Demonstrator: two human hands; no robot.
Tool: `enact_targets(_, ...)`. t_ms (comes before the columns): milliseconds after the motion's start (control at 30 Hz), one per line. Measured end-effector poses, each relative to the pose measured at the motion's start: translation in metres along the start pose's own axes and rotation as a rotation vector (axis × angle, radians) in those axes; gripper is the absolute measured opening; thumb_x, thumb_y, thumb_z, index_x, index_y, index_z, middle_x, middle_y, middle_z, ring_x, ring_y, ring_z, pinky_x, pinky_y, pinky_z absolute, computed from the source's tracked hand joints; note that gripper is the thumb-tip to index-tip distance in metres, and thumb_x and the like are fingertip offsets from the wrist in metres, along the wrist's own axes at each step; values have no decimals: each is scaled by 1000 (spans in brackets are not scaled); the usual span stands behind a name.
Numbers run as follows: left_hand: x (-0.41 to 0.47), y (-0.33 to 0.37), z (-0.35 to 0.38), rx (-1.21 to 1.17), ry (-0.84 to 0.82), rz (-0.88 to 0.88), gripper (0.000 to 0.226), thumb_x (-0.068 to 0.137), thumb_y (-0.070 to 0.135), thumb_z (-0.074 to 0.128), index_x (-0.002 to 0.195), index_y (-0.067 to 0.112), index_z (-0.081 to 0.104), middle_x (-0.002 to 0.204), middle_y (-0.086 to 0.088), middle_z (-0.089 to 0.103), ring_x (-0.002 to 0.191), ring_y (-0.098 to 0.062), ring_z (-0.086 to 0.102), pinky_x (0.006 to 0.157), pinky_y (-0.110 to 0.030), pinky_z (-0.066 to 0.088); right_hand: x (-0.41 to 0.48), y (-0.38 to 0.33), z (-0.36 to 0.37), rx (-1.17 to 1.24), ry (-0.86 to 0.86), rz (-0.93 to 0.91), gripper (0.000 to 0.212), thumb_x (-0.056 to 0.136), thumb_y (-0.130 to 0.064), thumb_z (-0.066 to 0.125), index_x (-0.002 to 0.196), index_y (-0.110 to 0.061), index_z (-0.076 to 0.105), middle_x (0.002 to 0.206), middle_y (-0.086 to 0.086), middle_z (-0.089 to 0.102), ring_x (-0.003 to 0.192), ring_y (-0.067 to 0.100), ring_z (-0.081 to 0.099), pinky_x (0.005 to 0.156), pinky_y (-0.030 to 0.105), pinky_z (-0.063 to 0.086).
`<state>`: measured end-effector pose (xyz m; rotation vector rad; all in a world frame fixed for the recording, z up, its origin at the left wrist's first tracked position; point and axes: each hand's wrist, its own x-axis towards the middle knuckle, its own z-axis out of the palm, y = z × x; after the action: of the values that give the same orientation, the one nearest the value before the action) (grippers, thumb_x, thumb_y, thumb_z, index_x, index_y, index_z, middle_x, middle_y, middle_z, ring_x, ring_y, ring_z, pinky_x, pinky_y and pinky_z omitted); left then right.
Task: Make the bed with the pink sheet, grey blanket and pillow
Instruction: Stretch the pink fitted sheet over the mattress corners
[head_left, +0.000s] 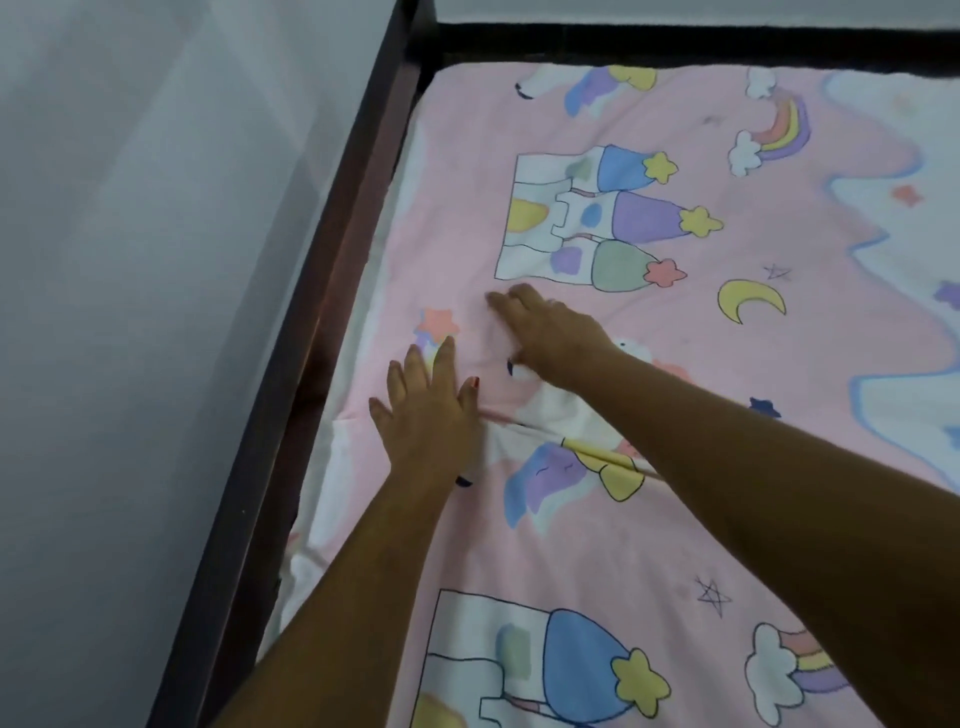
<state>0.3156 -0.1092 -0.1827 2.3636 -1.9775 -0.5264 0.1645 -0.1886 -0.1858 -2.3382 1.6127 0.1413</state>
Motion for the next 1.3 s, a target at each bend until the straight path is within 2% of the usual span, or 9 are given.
enact_targets(133,20,10,1,-9,18,51,53,99,40,33,149,31,16,157,-5,13,143,-30,10,110,-54,18,17,3,5,70,45,-15,52,91,-10,55,138,-22,36,147,0,28,113,33,47,79,41,46)
enact_targets(300,46,5,-9,33,27,82,52,98,31,39,147,24,22,155,-9,16,141,-28,17,109,-48,27,17,1,8,51,179,-43,17,95,-8,43,107,-17,52,125,3,43,95,32,50,65,35,41)
enact_targets(533,59,1,-18,-31,86,86,60,97,35,42,149,26,15,156,-9,16,143,-30,14,111,-53,22,49,18,-30,65,253,150,35,92,-3,44,126,-11,45,122,17,47,107,36,53,77,42,40)
enact_targets(667,60,-5,-12,68,137,111,64,97,33,44,149,36,8,158,-7,10,145,-32,7,112,-54,14,73,30,-46,93,239,177,34,76,9,55,107,-4,51,110,23,51,100,40,54,75,42,42)
enact_targets(767,67,-13,-7,82,82,39,54,100,36,35,148,41,12,159,-6,4,144,-36,0,114,-54,8,72,35,-30,236,239,124,14,87,-2,50,99,-3,57,101,22,59,94,37,56,76,39,43)
enact_targets(867,76,-13,-7,61,92,9,49,100,34,35,146,41,20,159,-8,3,143,-39,5,113,-55,13,83,47,-40,389,218,215,33,90,-1,46,121,-6,55,104,16,62,97,29,58,88,44,47)
enact_targets(967,86,-12,-10,31,127,-24,46,100,30,38,144,38,28,156,-16,7,140,-38,15,109,-53,24,98,49,-53,266,142,259,45,93,-12,52,138,-12,43,128,22,53,118,35,50,97,40,40)
enact_targets(1133,108,-5,-14,-32,218,-133,52,92,13,50,142,19,35,149,-13,26,135,-31,29,103,-44,32,109,33,-48,56,20,389,52,92,-41,56,126,-5,43,129,15,52,123,34,48,99,41,34)
enact_targets(1300,122,-1,-3,31,410,-35,49,86,-3,49,134,5,43,142,-3,35,122,-23,40,93,-35,39,117,28,-46,-113,-98,336,29,94,-19,46,119,-8,57,123,11,56,118,32,53,81,35,36)
